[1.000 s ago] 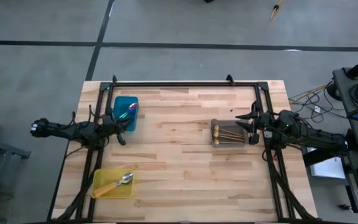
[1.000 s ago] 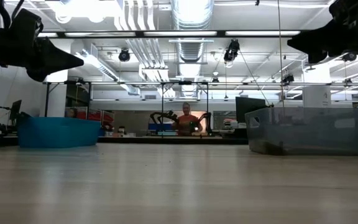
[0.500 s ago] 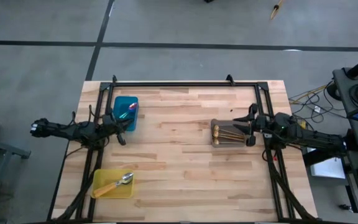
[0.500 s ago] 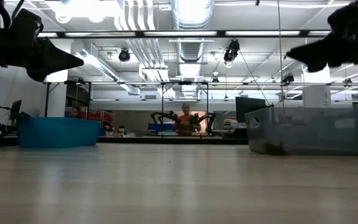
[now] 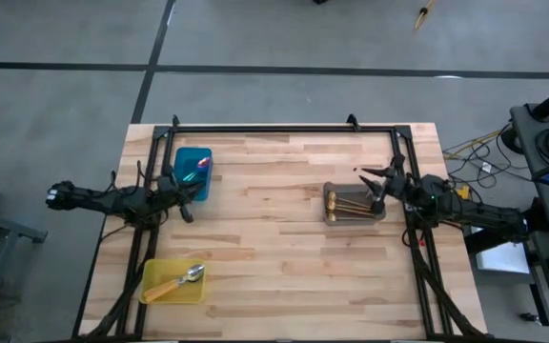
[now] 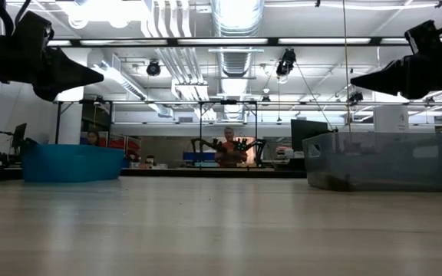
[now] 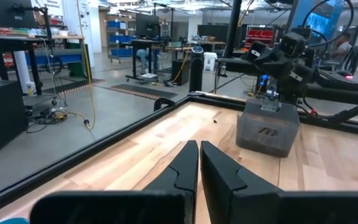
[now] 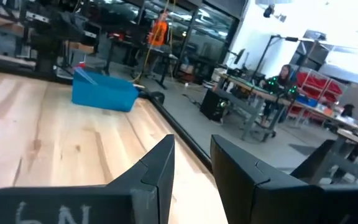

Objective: Sort silverware by color (type)
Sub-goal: Return to Home Position

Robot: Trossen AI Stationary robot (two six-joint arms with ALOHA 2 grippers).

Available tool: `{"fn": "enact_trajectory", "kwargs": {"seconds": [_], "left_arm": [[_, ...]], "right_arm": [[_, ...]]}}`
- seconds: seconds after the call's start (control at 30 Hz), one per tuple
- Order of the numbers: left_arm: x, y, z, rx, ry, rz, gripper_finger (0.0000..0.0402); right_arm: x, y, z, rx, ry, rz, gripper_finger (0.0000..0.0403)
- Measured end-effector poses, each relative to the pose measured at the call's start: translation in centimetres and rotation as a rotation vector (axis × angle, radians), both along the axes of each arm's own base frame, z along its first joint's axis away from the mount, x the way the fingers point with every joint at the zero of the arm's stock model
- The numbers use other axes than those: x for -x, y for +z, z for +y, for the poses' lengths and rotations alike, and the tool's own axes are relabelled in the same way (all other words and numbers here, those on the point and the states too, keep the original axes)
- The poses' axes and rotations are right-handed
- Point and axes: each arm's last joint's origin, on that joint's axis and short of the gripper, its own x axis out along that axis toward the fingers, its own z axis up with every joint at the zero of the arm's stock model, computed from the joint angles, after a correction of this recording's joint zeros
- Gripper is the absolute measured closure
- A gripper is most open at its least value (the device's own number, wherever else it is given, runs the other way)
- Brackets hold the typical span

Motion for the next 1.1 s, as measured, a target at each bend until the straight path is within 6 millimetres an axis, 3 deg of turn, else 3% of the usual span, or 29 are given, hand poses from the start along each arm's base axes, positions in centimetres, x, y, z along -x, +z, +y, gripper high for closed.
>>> {"fn": "enact_trajectory", "kwargs": {"seconds": [0.27, 0.5, 1.1], "left_arm": [[-0.01, 0.00, 0.00, 0.000, 0.001, 0.000, 0.0402], [-0.01, 0.01, 0.00, 0.000, 0.001, 0.000, 0.0402], [-0.01, 0.01, 0.00, 0.000, 0.001, -0.001, 0.0402]], "right_arm": [[-0.18, -0.05, 0.65, -0.015, 0.077, -0.003, 0.0307], [-0.17, -0.08, 0.60, -0.272, 0.066, -0.110, 0.0307], [-0.33, -0.29, 0.53, -0.345, 0.050, -0.115, 0.0307]]}}
